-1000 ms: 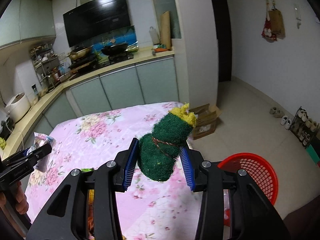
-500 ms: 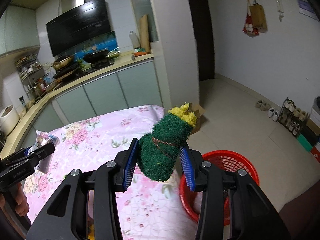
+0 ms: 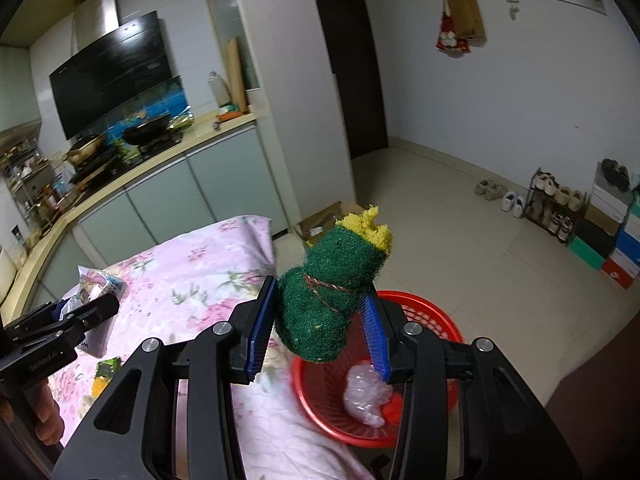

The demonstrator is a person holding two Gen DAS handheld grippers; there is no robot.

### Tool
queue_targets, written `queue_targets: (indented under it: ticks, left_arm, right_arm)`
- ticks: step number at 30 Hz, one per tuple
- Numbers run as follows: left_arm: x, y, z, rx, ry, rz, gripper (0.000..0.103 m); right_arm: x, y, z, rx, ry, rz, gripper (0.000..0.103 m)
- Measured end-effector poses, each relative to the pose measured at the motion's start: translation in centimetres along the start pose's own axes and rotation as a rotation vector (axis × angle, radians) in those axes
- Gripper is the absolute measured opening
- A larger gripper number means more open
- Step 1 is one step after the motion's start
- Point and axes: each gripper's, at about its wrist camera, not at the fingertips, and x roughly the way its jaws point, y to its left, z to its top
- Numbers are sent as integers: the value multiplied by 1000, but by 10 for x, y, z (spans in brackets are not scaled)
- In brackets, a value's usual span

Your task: Collect trash

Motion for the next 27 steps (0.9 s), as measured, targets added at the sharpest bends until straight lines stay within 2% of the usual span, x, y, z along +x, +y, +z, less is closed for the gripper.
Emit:
queue_targets:
  ticks: [17, 27]
  left_arm:
    - [63, -73, 1, 100, 126, -125, 46]
    - [110, -94, -6, 89, 240, -217, 46]
  right_arm:
    - [-1, -54, -6, 98, 3, -90, 40]
    - [18, -75, -20, 135, 74, -118, 40]
